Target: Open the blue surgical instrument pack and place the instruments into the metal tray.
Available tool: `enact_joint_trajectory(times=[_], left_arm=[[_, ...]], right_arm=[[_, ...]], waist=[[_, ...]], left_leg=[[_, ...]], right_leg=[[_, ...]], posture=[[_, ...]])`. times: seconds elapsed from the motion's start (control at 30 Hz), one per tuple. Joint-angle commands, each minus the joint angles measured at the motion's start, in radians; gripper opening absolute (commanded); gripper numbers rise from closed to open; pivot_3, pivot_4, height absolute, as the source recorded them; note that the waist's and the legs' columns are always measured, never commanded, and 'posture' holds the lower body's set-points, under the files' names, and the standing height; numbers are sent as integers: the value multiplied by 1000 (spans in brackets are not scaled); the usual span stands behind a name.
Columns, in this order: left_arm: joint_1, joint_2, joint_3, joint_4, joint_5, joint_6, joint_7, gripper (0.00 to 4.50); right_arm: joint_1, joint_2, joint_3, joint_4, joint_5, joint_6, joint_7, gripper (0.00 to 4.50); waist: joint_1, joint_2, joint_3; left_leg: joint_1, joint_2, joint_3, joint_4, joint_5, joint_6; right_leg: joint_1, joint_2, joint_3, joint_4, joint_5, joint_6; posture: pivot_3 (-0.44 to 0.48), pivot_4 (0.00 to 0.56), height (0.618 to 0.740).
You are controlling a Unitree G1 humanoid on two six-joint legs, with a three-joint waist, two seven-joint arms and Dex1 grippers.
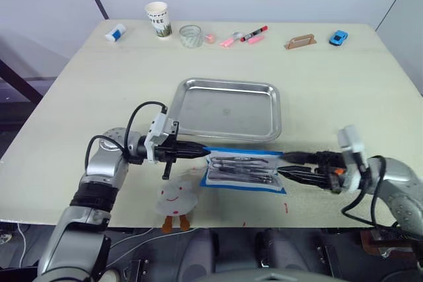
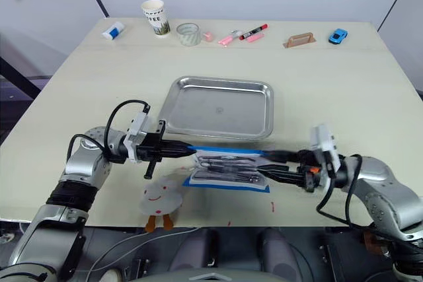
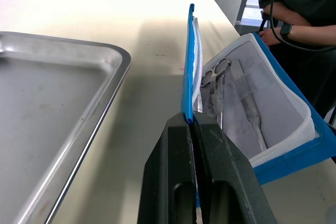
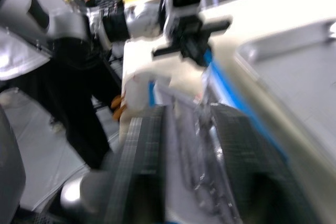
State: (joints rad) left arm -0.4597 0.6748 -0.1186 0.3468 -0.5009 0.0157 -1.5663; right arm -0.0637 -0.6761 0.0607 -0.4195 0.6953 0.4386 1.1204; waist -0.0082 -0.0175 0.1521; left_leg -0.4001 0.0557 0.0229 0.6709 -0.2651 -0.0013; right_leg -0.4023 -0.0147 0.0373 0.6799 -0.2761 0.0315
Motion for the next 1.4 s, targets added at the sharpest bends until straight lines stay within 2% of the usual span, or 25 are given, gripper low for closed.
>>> enact_joint_trajectory(times=[0.03, 0.37, 0.83, 1.07, 1.4], left_arm=[[0, -3, -6, 9, 31, 9, -36, 0], [-92, -43, -47, 151, 148, -16, 5, 0], [-223, -169, -77, 436, 340, -173, 64, 0], [-269, -217, -53, 512, 367, -211, 112, 0], [-314, -242, -21, 592, 384, -238, 162, 0]], right_arm=[[6, 5, 52, 17, -90, -51, 0, 58], [39, -11, 181, 175, -327, -200, 31, 58], [28, 21, 188, 225, -369, -254, 42, 58], [31, 27, 185, 230, -374, -261, 40, 58], [31, 38, 183, 231, -384, -268, 34, 58]], waist=[[1, 0, 0], [3, 0, -1], [7, -1, -1], [26, -1, -1], [27, -1, -1]], left_leg=[[0, 0, 0, 0, 0, 0], [0, 0, 0, 0, 0, 0], [0, -1, 0, 1, 0, 0], [0, -1, -1, 2, 0, 0], [1, -1, -4, 4, 0, 0]], right_leg=[[0, 0, 0, 0, 0, 0], [0, 0, 0, 0, 0, 0], [1, 0, -1, 0, 0, 0], [2, 0, -1, 0, 0, 0], [6, 0, -3, 0, 0, 0]], posture=[[0, 150, 728], [0, 150, 728], [0, 150, 728], [0, 150, 728], [0, 150, 728]])
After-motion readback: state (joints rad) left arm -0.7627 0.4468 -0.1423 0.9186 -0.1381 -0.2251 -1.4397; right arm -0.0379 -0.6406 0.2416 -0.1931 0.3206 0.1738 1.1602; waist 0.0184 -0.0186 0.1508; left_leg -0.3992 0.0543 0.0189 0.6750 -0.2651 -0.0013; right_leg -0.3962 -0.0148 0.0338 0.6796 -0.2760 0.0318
